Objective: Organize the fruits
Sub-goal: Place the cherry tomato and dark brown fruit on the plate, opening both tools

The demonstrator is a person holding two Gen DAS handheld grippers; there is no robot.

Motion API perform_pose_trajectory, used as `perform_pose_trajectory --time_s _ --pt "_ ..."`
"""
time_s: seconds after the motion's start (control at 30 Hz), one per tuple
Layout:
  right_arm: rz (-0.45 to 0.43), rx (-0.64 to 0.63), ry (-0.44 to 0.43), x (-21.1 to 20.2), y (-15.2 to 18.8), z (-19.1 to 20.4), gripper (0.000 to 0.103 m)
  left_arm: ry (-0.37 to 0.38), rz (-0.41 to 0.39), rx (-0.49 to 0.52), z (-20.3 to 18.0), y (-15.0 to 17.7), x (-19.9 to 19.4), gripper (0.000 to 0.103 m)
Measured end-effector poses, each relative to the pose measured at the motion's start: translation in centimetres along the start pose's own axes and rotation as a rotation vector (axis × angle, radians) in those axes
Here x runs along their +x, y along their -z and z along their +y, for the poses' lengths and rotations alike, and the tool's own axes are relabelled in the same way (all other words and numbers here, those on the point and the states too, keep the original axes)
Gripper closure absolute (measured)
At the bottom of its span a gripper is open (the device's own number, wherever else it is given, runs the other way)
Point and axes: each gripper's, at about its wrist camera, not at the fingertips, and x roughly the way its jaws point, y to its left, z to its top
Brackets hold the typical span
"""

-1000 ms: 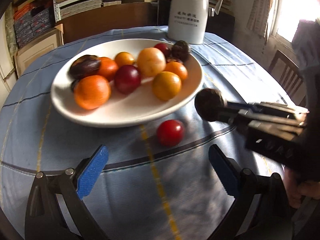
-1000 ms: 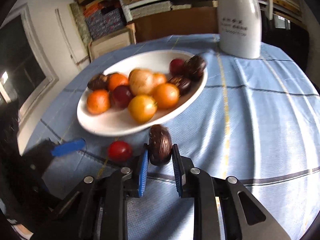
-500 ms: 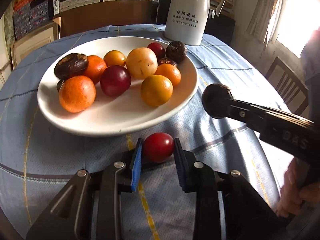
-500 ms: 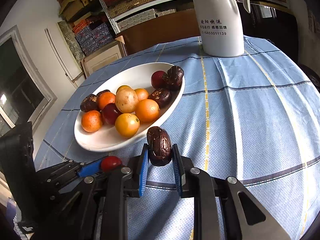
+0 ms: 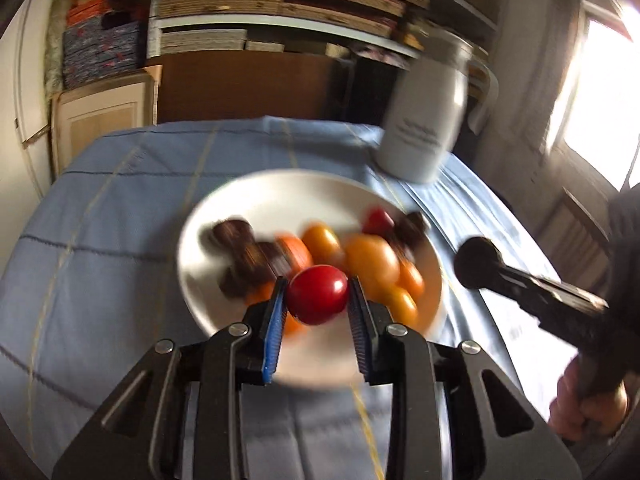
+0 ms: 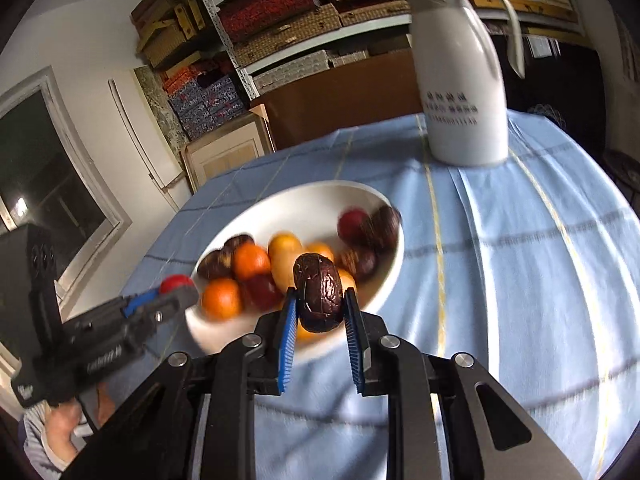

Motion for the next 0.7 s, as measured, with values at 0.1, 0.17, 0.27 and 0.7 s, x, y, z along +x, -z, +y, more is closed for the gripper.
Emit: perform_pose_trajectory --time_s 0.1,0.17,0.27,0.7 --pt "0.005 -0.022 0.011 2.9 -2.5 1.2 0.08 -0.013 0.009 -0.02 1.5 -2.0 2.1 0.074" --pt "0.02 -0.036 0.025 5.2 -3.8 1.9 0.08 -0.041 0.022 -0.009 2.0 -3.7 4.3 0.074" --pt "0.061 -0.057 0.053 8.6 -4.7 2.1 0.08 -0.075 0.045 0.018 2.4 -5.2 7.4 0.074" --pt "0.149 -0.091 0.091 13.2 -4.0 1.9 0.08 -0.123 -0.011 0.086 2.0 -5.8 10.0 0.031"
